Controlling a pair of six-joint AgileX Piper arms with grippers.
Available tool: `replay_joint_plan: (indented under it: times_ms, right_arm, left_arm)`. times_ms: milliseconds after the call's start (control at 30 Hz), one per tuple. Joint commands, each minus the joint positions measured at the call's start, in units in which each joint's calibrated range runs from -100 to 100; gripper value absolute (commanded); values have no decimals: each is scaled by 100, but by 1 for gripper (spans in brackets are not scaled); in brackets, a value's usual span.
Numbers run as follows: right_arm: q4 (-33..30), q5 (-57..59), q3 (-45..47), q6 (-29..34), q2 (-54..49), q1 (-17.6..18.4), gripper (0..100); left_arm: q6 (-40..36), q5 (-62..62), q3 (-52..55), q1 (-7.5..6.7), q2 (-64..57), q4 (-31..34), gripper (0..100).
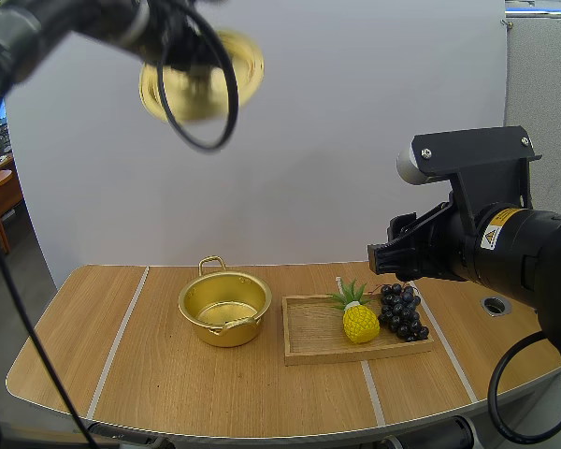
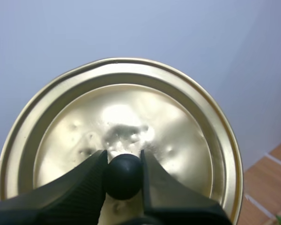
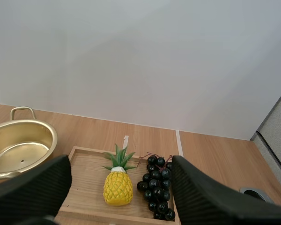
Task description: Open the pot, put the pineapple inside, and close it
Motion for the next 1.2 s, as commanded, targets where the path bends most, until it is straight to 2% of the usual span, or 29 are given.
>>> replay_joint_plan:
  times_ms: [0,333,567,900,1167]
  right_arm:
    - [-16,-46,-45,-29,-7,-20,100]
    - [118,297,-45,-29,210,-20,100]
    - [220,465,-45,-29,1553,-20,100]
    - [275,-541,-45,-29,3621,-20,100]
    - [262,-1461,-45,-29,4886,-20,100]
  left_arm:
    - [-338,118,-820,0,-27,140,0]
    - [-1012,-646,-1828,0,-27,1118,0]
    - [-998,-1892,-1828,0,-61,1510,0]
    - [-998,-1892,-1828,0,-61,1510,0]
    - [-998,-1892,-1828,0,-61,1510,0]
